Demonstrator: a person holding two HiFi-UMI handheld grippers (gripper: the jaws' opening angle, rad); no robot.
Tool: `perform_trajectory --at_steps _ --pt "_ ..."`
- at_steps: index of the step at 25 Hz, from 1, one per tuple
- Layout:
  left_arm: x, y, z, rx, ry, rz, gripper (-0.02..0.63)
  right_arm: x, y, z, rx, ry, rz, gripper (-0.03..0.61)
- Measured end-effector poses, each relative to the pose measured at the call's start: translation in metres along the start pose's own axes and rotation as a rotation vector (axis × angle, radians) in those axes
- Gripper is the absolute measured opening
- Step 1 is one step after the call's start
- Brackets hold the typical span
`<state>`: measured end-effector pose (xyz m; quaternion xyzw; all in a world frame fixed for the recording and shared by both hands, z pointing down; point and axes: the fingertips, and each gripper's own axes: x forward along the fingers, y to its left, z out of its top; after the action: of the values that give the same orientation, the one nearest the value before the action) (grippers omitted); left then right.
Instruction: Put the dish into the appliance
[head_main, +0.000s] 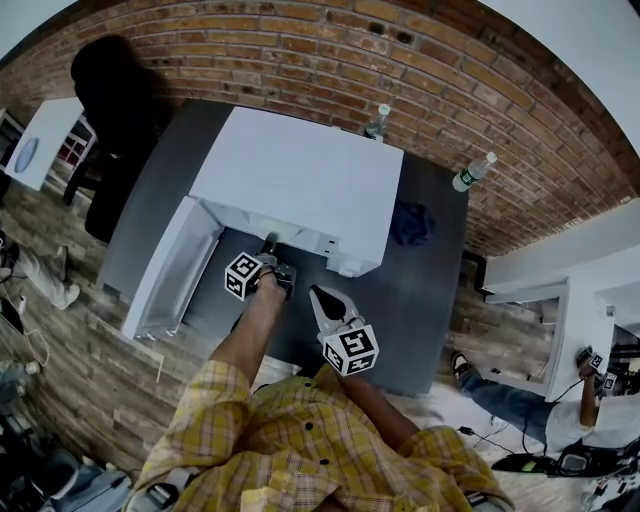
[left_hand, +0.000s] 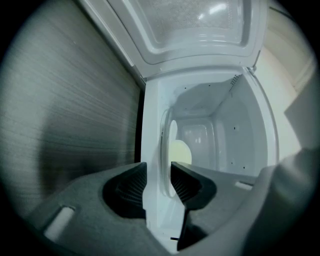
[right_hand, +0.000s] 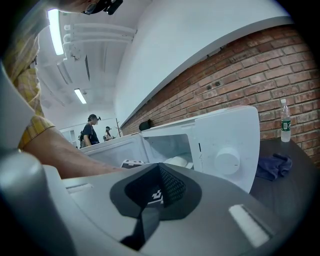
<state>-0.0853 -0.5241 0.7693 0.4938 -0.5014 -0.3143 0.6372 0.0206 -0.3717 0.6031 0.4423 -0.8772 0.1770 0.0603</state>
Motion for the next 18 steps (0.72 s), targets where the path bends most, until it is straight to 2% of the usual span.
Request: perform_trajectory --at_steps 7,15,17,18 --pt "-0.009 -0.004 -0.006 0.019 0.051 -0.046 0.147 0.0 0.005 0.001 -0.012 -0.006 0.009 0.005" --pt "-0.042 -0.023 -0.008 0.004 0.054 -0.105 0.144 -0.003 0.013 0.006 -0.025 -0.022 0.01 0.005" --pt "-0.054 -0.028 -0.011 0.023 0.068 -0.121 0.119 -0.006 0.015 0.008 -0.017 -0.03 0.001 0.005" --pt "-0.06 -0.031 -0.012 0.035 0.079 -0.133 0.081 -0.008 0.015 0.009 -0.014 -0.035 -0.004 0.003"
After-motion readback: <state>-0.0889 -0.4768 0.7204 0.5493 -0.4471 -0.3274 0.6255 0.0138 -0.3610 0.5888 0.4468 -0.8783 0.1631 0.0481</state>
